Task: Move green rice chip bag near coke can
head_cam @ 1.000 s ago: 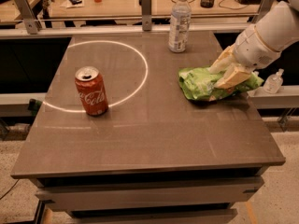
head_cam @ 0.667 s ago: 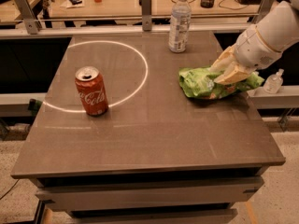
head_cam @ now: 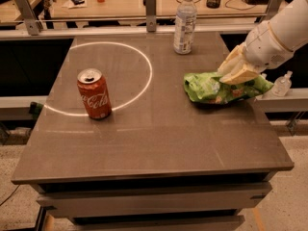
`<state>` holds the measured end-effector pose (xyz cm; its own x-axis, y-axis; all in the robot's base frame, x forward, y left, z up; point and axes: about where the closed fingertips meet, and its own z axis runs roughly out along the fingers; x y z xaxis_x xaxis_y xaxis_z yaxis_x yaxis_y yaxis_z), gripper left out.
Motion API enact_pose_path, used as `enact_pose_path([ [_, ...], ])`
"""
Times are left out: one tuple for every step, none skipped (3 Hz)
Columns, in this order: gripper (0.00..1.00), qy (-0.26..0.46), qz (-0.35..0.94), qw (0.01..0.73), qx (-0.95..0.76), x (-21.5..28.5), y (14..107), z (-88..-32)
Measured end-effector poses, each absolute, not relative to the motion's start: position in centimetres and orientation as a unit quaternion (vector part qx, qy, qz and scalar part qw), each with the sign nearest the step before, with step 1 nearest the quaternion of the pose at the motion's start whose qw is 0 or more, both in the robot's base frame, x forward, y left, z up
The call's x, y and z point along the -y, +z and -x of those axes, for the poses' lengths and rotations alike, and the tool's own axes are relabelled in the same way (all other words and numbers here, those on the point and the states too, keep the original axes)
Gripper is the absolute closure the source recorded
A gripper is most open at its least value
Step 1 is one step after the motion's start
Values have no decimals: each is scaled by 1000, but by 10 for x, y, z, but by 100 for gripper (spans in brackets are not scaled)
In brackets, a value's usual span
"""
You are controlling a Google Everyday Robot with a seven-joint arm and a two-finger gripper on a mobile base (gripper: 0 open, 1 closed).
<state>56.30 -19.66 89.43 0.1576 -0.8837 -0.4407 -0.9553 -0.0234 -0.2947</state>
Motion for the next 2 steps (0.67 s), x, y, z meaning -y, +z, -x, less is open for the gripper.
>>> enact_pose_path([
  [100, 77, 726, 296, -616, 165, 933, -555],
  [100, 79, 747, 309, -583, 131, 965, -543],
])
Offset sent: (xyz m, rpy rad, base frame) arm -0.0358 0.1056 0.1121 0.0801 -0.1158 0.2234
